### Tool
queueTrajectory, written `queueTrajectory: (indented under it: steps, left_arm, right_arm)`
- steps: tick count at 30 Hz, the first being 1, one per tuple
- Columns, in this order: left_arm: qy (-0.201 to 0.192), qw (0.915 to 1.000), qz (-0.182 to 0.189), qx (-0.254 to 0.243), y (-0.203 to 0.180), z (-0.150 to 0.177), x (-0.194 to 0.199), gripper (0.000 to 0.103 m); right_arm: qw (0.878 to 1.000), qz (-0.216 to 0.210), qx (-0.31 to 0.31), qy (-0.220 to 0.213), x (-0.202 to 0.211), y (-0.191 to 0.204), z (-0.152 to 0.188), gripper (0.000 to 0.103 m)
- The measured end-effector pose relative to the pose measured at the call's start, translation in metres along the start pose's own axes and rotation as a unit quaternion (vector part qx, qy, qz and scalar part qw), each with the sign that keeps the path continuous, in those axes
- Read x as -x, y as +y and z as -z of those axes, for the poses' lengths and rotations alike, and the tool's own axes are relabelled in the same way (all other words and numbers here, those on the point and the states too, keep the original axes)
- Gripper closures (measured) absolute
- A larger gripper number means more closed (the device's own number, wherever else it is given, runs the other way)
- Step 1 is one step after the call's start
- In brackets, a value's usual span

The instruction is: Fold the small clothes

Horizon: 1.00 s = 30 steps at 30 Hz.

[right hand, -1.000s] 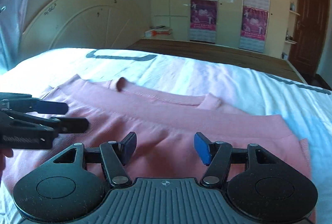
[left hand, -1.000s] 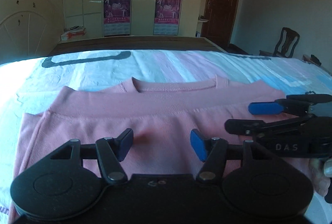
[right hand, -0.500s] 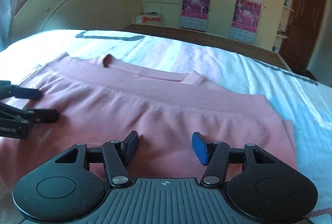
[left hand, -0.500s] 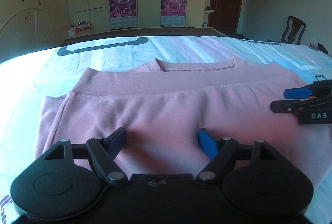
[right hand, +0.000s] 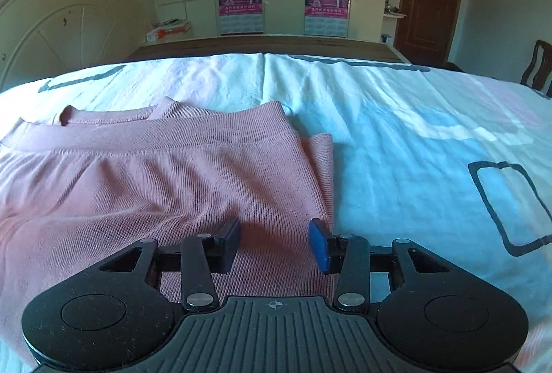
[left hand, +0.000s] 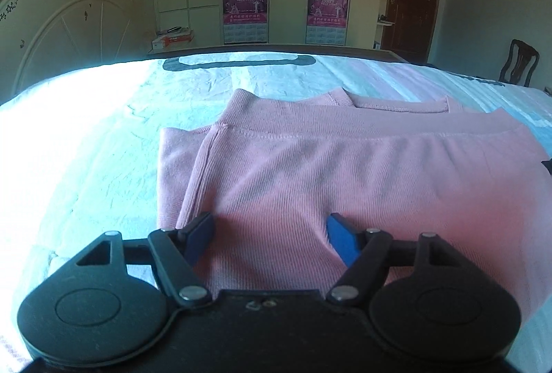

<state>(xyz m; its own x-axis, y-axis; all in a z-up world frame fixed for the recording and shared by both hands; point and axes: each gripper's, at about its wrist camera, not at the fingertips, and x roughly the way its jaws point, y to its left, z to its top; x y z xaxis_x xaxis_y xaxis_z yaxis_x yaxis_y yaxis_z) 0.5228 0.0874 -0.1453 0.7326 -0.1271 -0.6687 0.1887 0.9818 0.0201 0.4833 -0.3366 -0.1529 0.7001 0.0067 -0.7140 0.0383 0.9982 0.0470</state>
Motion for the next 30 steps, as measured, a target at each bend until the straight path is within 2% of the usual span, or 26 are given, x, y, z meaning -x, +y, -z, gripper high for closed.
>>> queueTrajectory:
  steps: [2,3,4,6,9,11,12,13,15,17,18,19,20,21,23,25,26,29,30]
  left_arm:
    - [-0.009,0.9999,-0.014,0.002,-0.008,-0.007,0.013,0.036]
    - [-0.026,0.9996,-0.011,0.005,-0.014,-0.008,0.023,0.034]
    - [-0.038,0.9992,0.004,0.008,-0.021,-0.01,0.032,0.031]
    - [-0.051,0.9983,0.027,0.005,-0.044,-0.011,0.042,0.031]
    - [-0.036,0.9974,0.061,-0.011,-0.08,-0.006,0.04,0.031]
    - [-0.011,0.9974,0.064,-0.032,-0.099,0.001,0.03,0.031]
    - [0.018,0.9973,0.058,-0.043,-0.108,0.009,0.019,0.029]
    - [0.014,0.9975,0.053,-0.045,-0.11,0.014,0.016,0.022]
    - [0.02,0.9979,0.053,-0.031,-0.106,0.011,0.017,0.021]
    - [0.011,0.9984,0.052,-0.02,-0.103,0.006,0.026,0.031]
    - [-0.001,0.9982,0.054,-0.025,-0.105,0.007,0.031,0.029]
    - [0.005,0.9982,0.05,-0.033,-0.107,0.009,0.029,0.027]
    - [0.021,0.998,0.046,-0.039,-0.109,0.012,0.024,0.027]
    - [0.02,0.9982,0.041,-0.039,-0.11,0.015,0.024,0.026]
    - [0.01,0.9985,0.043,-0.033,-0.11,0.014,0.035,0.031]
    - [0.0,0.9983,0.049,-0.031,-0.111,0.017,0.046,0.029]
    - [0.005,0.9985,0.042,-0.034,-0.114,0.02,0.048,0.036]
    - [0.02,0.9983,0.032,-0.044,-0.116,0.036,0.048,0.033]
    - [0.02,0.9985,0.031,-0.042,-0.113,0.04,0.051,0.033]
  right_arm:
    - [1.0,0.012,-0.003,-0.015,0.01,0.009,-0.005,0.06]
    - [0.999,0.006,-0.006,-0.046,0.024,0.016,-0.005,0.06]
    - [0.998,-0.009,-0.003,-0.065,0.034,0.026,-0.006,0.06]
    - [0.996,-0.052,0.019,-0.066,0.044,0.056,-0.003,0.06]
    - [0.992,-0.094,0.071,-0.055,0.045,0.105,0.011,0.06]
    - [0.988,-0.118,0.095,-0.037,0.042,0.132,0.024,0.06]
    - [0.988,-0.104,0.108,-0.029,0.035,0.143,0.032,0.06]
    - [0.989,-0.09,0.113,-0.033,0.031,0.149,0.039,0.06]
    - [0.99,-0.086,0.109,-0.034,0.031,0.15,0.04,0.06]
    - [0.991,-0.09,0.1,-0.024,0.035,0.147,0.034,0.06]
    - [0.99,-0.093,0.1,-0.031,0.038,0.147,0.033,0.06]
    - [0.989,-0.094,0.105,-0.034,0.039,0.146,0.032,0.06]
    - [0.99,-0.09,0.11,-0.023,0.035,0.147,0.033,0.06]
    - [0.99,-0.084,0.114,-0.006,0.029,0.148,0.036,0.06]
    - [0.99,-0.079,0.116,-0.014,0.037,0.15,0.036,0.06]
    - [0.988,-0.103,0.107,-0.035,0.051,0.151,0.037,0.06]
    - [0.987,-0.113,0.107,-0.033,0.054,0.154,0.04,0.06]
    - [0.987,-0.118,0.111,0.015,0.044,0.163,0.055,0.06]
    - [0.987,-0.114,0.112,0.01,0.046,0.164,0.061,0.06]
